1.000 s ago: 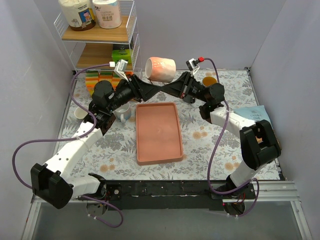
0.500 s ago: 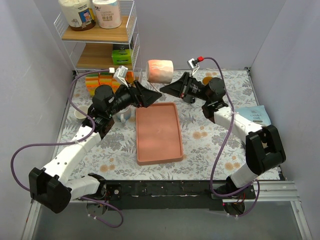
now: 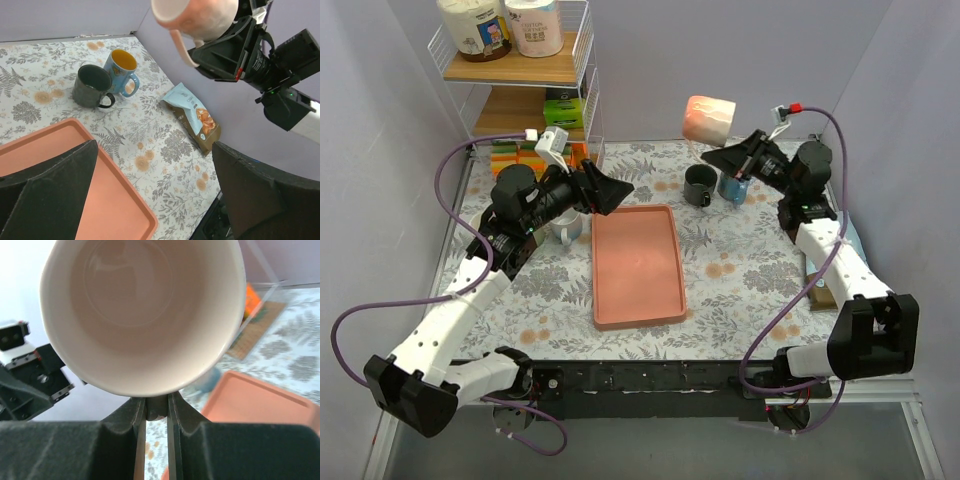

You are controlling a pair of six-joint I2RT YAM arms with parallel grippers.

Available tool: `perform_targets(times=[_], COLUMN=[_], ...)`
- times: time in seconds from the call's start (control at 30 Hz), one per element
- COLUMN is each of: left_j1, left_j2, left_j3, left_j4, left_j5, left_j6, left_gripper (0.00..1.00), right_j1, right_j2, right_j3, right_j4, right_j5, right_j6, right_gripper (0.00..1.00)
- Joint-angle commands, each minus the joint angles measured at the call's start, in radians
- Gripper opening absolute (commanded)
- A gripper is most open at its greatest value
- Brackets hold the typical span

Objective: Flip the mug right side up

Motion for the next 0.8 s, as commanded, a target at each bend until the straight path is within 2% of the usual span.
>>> perform_targets(times=[0.0,0.17,0.37,0.5,0.63,0.77], left_j1=[-0.002,-0.002,-0.002,-0.002,-0.002,-0.002], left_j2=[-0.001,0.006,0.009,0.019,0.047,0.056], left_j3=[0.024,0.024,0.024,0.030,0.050,0.056], left_j4=[-0.038,-0.039,-0.045,-0.047,-0.047,-0.050], left_j5=[-0.021,-0.024,-0.027,-0.030,-0.022,-0.028], left_j6=[0.031,0.037,0.041,0.040,0.045,0.051], left_gripper=[0.98,0.98,0.98,0.98,0.98,0.98], right_j1=[-0.133,-0.323,-0.481,-0.535,-0.569,-0.572], right_j2=[-0.092,-0.132,-0.132,-0.095,-0.049,0.023], right_j3=[-0.008,-0.071,-0.086,-0.071,-0.059,0.006], right_j4=[-0.078,-0.154,-0.284,-0.393,-0.405,-0.497], right_j5=[0.042,0.035,0.067,0.093,0.105,0.119], right_j6=[-0.086,-0.103,-0.187,-0.296,-0.307,-0.338], right_gripper=[0.01,0.01,0.01,0.01,0.01,0.01])
